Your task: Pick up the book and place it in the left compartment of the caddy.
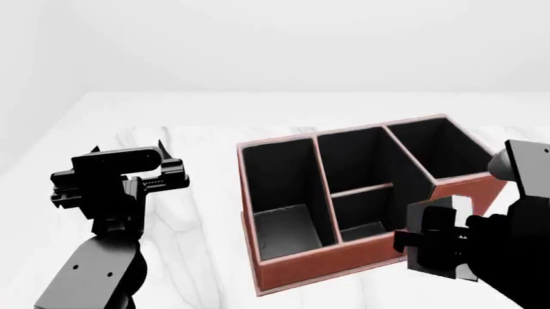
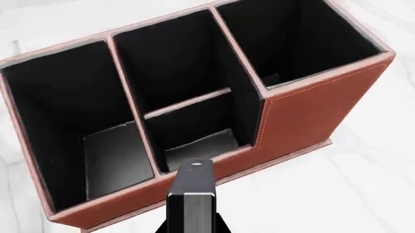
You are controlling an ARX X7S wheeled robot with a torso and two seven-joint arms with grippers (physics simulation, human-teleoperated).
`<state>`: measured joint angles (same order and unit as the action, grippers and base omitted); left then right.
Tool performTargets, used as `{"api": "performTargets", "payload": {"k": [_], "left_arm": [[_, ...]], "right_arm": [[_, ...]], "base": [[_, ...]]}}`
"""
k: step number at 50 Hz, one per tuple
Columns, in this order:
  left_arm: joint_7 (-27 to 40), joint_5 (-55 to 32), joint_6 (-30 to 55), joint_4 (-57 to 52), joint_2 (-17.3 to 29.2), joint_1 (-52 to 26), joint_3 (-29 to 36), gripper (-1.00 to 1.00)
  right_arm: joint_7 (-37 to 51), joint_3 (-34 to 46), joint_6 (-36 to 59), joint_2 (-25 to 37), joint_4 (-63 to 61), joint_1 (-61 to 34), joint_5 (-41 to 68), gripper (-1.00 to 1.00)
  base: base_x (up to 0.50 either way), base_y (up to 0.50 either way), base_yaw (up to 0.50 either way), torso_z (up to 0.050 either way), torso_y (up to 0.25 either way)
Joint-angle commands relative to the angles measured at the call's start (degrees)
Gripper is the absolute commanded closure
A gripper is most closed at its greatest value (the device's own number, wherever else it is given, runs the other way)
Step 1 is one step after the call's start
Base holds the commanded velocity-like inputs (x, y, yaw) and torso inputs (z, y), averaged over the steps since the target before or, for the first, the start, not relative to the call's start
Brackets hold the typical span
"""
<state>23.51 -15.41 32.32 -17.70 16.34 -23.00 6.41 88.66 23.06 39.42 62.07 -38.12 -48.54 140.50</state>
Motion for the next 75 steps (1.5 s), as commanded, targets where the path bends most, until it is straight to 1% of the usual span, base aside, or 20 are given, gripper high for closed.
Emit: {"api": "performTargets", "payload": {"k": [1, 6, 9, 15, 25, 29, 36, 42, 46, 47, 48, 51, 54, 55, 58, 63, 71, 72, 73, 75], "left_arm": [[0.28, 0.16, -0.03, 0.48, 0.09, -0.4, 0.52, -1.0], [0.43, 0.24, 0.05, 0.58, 0.09, -0.67, 0.73, -1.0], [0.51, 0.36, -0.05, 0.73, 0.1, -0.71, 0.94, -1.0], [0.59, 0.43, -0.35, 1.25, 0.01, -0.81, 1.26, -1.0], [0.86, 0.39, -0.3, 1.97, 0.07, -1.5, 1.31, -1.0], [0.93, 0.45, -0.55, 2.3, 0.05, -1.44, 1.46, -1.0], [1.07, 0.5, -0.83, 3.19, 0.02, -1.85, 1.55, -1.0], [1.19, 0.43, -1.06, 4.04, 0.05, -2.12, 1.42, -1.0], [1.27, 0.54, -1.32, 4.53, -0.02, -2.18, 1.64, -1.0], [1.27, 0.53, -1.31, 4.56, -0.03, -2.19, 1.69, -1.0], [1.26, 0.48, -1.3, 4.55, -0.02, -2.2, 1.71, -1.0], [1.3, 0.4, -1.36, 4.68, -0.02, -2.22, 1.7, -1.0], [1.32, 0.44, -1.63, 5.14, -0.07, -2.3, 1.78, -1.0], [1.34, 0.44, -1.68, 5.29, -0.08, -2.34, 1.8, -1.0], [1.36, 0.43, -1.82, 5.54, -0.07, -2.41, 1.84, -1.0], [1.38, 0.33, -1.94, 5.89, 0.07, -2.51, 1.76, -1.0], [1.56, 0.25, -1.97, 5.79, 0.09, -2.49, 1.96, -1.0], [1.52, 0.18, -1.94, 5.78, 0.14, -2.49, 1.95, -1.0], [1.53, 0.15, -1.93, 5.8, 0.17, -2.52, 1.93, -1.0], [1.57, 0.11, -1.9, 5.88, 0.2, -2.59, 1.92, -1.0]], "right_arm": [[1.12, 16.18, -3.43, 0.96, 1.46, -29.22, 13.57, 1.0], [1.04, 25.37, -0.09, -3.43, 7.08, -45.86, 18.05, 1.0], [-0.02, 27.23, 1.82, -5.82, 10.79, -49.89, 17.79, 1.0], [-6.26, 27.55, 7.15, -10.22, 18.45, -50.65, 9.17, 1.0], [-14.56, 28.74, 14.09, -18.27, 31.91, -53.72, 2.6, 1.0], [-17.69, 31.1, 17.58, -21.25, 38.34, -53.25, 0.96, 1.0], [-27.55, 34.27, 25.19, -28.45, 52.51, -53.71, -6.44, 1.0], [-32.05, 37.68, 29.84, -33.54, 62.93, -54.91, -8.18, 1.0], [-33.27, 37.88, 29.59, -34.71, 66.23, -54.85, -7.64, 1.0], [-35.05, 38.45, 31.25, -35.21, 66.87, -55.74, -10.88, 1.0], [-34.73, 38.9, 31.9, -35.59, 68.3, -55.53, -7.46, 1.0], [-37.56, 39.57, 34.13, -36.75, 70.33, -56.76, -10.88, 1.0], [-36.99, 40.58, 33.68, -38.1, 74.83, -57.48, -9.27, 1.0], [-36.52, 41.78, 35.82, -38.76, 76.32, -57.44, -6.12, 1.0], [-38.3, 42.0, 35.8, -39.77, 77.56, -56.97, -8.27, 1.0], [-40.54, 40.95, 33.42, -39.5, 76.23, -55.84, -11.8, 1.0], [-40.96, 41.3, 32.87, -39.77, 76.64, -54.8, -12.0, 1.0], [-41.35, 41.15, 32.62, -39.63, 76.05, -54.61, -12.58, 1.0], [-43.73, 40.88, 31.53, -39.13, 73.42, -54.89, -17.6, 1.0], [-42.54, 41.26, 31.15, -39.15, 73.96, -55.0, -17.39, 1.0]], "base": [[0.0, 0.0, 0.0, 0.0, 0.0], [0.0, 0.0, 0.0, 0.0, 0.002], [0.0, 0.0, 0.0, 0.0, 0.0], [0.0, 0.0, 0.0, 0.0, 0.0], [0.0, 0.0, 0.0, 0.0, 0.001], [0.0, 0.0, 0.0, 0.0, 0.0], [0.0, 0.0, 0.0, 0.0, 0.001], [0.0, 0.0, 0.0, 0.0, 0.002], [0.0, 0.0, 0.0, 0.0, 0.0], [0.0, 0.0, 0.0, 0.0, 0.0], [0.0, 0.0, 0.0, 0.0, 0.01], [0.0, 0.0, 0.0, 0.0, 0.0], [0.0, 0.0, 0.0, 0.0, 0.0], [0.0, 0.0, 0.0, 0.0, 0.0], [0.0, 0.0, 0.0, 0.0, 0.003], [0.0, 0.0, 0.0, 0.0, 0.0], [0.0, 0.0, 0.0, 0.0, 0.001], [0.0, 0.0, 0.0, 0.0, 0.0], [0.0, 0.0, 0.0, 0.0, 0.01], [0.0, 0.0, 0.0, 0.0, 0.0]]}}
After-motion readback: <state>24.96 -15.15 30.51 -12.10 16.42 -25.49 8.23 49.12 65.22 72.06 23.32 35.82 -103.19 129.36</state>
